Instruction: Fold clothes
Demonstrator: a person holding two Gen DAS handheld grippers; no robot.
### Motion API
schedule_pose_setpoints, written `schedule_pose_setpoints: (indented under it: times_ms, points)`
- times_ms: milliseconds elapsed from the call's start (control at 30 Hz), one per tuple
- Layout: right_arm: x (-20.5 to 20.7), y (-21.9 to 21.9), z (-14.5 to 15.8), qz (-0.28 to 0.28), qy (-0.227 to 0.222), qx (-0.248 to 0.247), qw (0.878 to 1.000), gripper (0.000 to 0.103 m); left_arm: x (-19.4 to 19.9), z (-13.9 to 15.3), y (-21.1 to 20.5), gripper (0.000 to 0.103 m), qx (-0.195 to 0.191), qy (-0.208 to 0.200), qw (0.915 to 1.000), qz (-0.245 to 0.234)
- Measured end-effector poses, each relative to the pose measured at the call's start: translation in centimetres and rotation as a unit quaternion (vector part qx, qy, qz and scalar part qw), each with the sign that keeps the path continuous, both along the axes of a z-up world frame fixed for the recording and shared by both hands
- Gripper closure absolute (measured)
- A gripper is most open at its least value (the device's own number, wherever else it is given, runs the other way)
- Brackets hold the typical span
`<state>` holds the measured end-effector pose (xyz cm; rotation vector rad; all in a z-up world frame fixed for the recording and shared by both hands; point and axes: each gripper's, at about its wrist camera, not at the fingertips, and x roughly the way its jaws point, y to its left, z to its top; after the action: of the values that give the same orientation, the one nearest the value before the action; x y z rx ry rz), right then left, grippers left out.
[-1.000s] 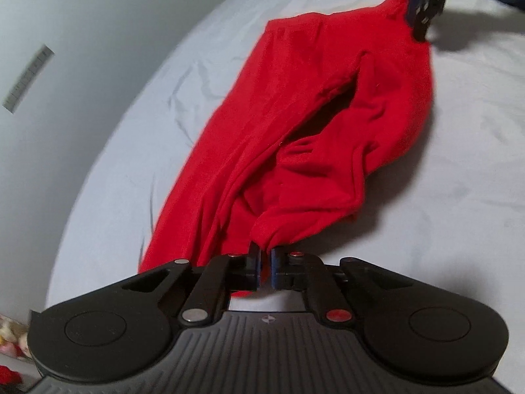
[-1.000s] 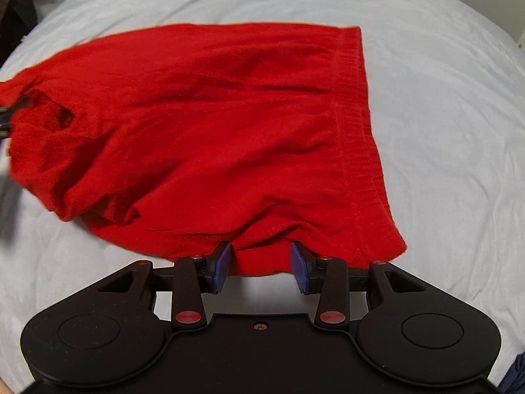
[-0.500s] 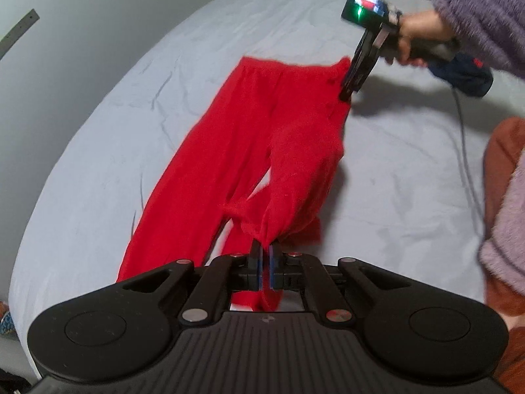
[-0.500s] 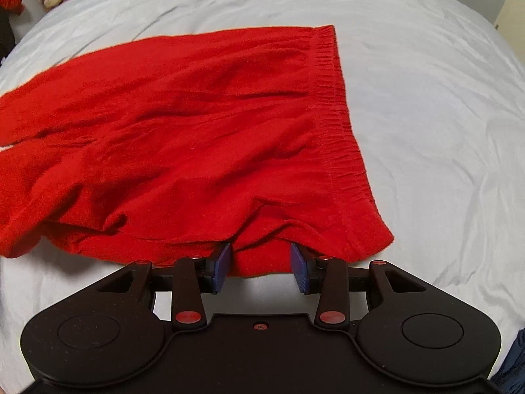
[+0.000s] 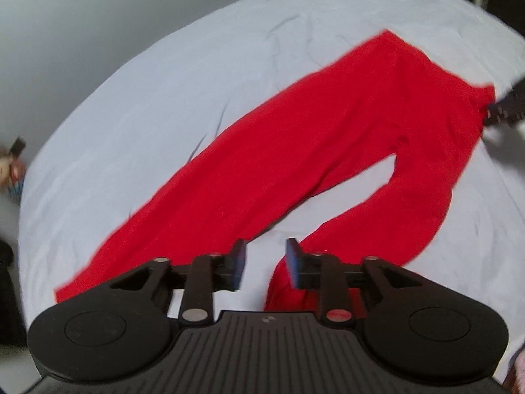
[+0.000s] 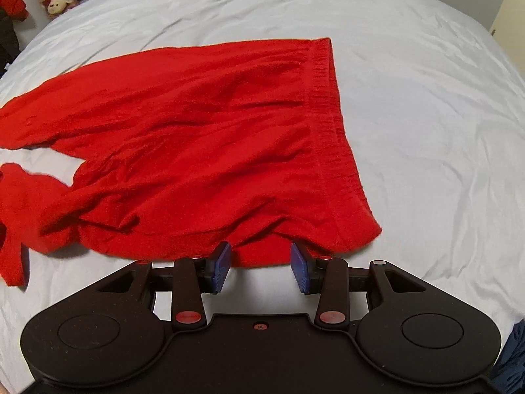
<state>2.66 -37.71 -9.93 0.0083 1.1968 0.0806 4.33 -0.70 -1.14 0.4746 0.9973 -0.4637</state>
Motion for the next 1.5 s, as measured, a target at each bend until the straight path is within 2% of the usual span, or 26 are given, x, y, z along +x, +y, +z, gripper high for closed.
schedule_pose_setpoints:
  times_ms: [100,167,233,300,433,500,633,700,900,1167,1200,1233,1267,1400,1500]
  points:
    - [0.0,-0.4,-0.5,-0.006,0.001,-0.003,1.0,0.064,-3.1,-0.9,0.5,0.07,-0.047,0.009,0.9987,-0.018]
    - [0.1,-0.6,-0.8,-0.015,0.0,-0.002,1.0,0.064,-4.3,-1.3,0.1,0.069,-0.044,0.013,0.9985,-0.03]
    - [0.1,-0.6,-0.9,-0.018,0.0,-0.003,1.0,0.064,-6.7,-2.8,-0.8,0.065,-0.031,0.015,0.998,-0.053]
    - [0.0,-0.5,-0.8,-0.017,-0.003,-0.005,1.0,0.064,-8.2,-4.6,-1.5,0.065,-0.009,0.021,0.9984,-0.051]
    - [-0.5,-0.3,-0.2,-0.011,-0.013,-0.003,1.0,0.064,-9.6,-5.9,-0.5,0.065,-0.01,0.019,0.9998,0.003]
    - [-0.8,-0.7,0.1,-0.014,-0.019,-0.001,1.0,0.064,-9.9,-6.3,1.7,0.065,-0.033,0.017,0.998,0.052]
    - [-1.0,-2.3,0.4,-0.048,-0.021,0.014,0.999,0.064,-10.4,-7.1,4.8,0.064,-0.066,0.028,0.9939,0.084]
    - [-1.2,-3.3,0.5,-0.071,-0.023,0.026,0.997,0.064,-10.5,-7.4,6.4,0.064,-0.068,0.032,0.992,0.101]
    - [-1.6,-5.0,0.3,-0.128,-0.022,0.044,0.991,0.064,-11.4,-7.8,7.5,0.064,-0.095,0.051,0.9899,0.092]
    - [-1.6,-4.6,-0.2,-0.128,-0.014,0.041,0.991,0.064,-10.8,-9.3,6.9,0.061,-0.145,0.06,0.9821,0.104]
    - [-1.5,-4.6,-0.1,-0.129,-0.016,0.042,0.991,0.064,-10.6,-9.7,6.8,0.069,-0.149,0.062,0.981,0.108]
    - [-1.4,-4.7,-0.1,-0.129,-0.017,0.043,0.991,0.064,-10.6,-9.8,6.9,0.088,-0.151,0.061,0.9806,0.109]
    - [-1.4,-4.8,0.0,-0.131,-0.019,0.044,0.99,0.064,-10.4,-9.9,6.9,0.092,-0.155,0.06,0.98,0.109]
    - [-1.1,-6.0,-0.1,-0.165,-0.021,0.062,0.984,0.064,-10.3,-9.2,7.5,0.096,-0.155,0.052,0.9813,0.102]
    - [-1.1,-6.8,-0.2,-0.194,-0.021,0.075,0.978,0.064,-9.4,-7.9,8.9,0.096,-0.147,0.061,0.9822,0.101]
